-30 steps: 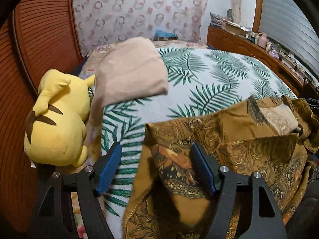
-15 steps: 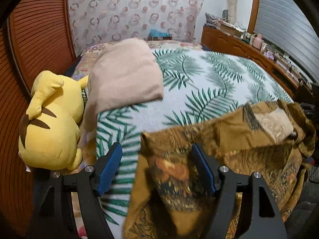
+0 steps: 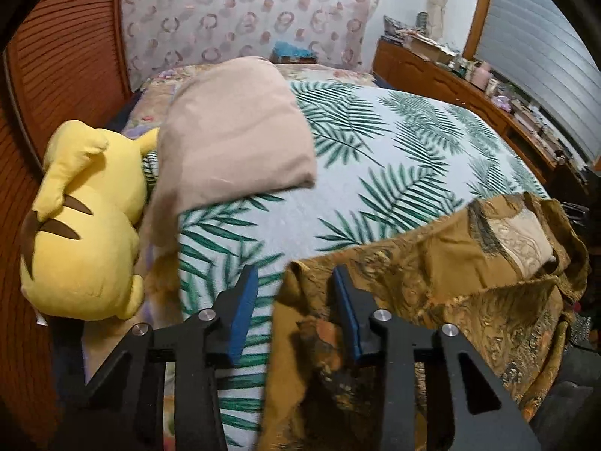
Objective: Fold small clothes
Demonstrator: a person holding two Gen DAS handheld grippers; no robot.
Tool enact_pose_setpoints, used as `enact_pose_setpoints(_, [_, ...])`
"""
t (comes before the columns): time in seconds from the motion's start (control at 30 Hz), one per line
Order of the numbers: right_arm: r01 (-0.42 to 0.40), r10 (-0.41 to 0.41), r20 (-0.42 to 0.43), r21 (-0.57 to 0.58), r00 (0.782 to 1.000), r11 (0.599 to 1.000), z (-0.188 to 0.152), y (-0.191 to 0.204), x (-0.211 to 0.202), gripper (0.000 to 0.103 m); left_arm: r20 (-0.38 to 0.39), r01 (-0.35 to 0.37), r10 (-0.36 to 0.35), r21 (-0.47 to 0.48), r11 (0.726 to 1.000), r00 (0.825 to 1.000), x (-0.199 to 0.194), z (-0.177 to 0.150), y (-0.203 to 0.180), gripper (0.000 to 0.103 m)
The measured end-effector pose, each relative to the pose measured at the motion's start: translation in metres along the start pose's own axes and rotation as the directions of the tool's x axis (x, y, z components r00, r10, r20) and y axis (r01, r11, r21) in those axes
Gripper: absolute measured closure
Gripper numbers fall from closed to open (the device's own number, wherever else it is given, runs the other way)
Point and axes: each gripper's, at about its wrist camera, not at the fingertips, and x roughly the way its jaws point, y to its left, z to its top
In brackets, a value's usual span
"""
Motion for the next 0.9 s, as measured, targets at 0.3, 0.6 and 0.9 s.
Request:
enact_pose_setpoints(0.3, [-0.028,0.028,0.104,-0.005,0.994,1.000,0.001,0.009,-0.039,0.089,0.093,0.019,-0.024,0.053,0.998,0.995,-0.040,-0.001,-0.025,0.097])
enact_pose_setpoints(0.6, [0.018,0.005,0.300,-0.074,0.954,0.997,0.009,0.044,-0.139,0.091,0.376,0.008,-0.042,0.092,0.996,0.926,-0.164,0.007,-0.073,0.097])
enact_pose_setpoints(0.9, [0.078,-0.028,0.454,-0.091,0.890,0.993,0.022,0.051,-0.219,0.091,0.539,-0.017,-0.041,0.101,0.995,0.841,-0.229,0.037,-0.083,0.097])
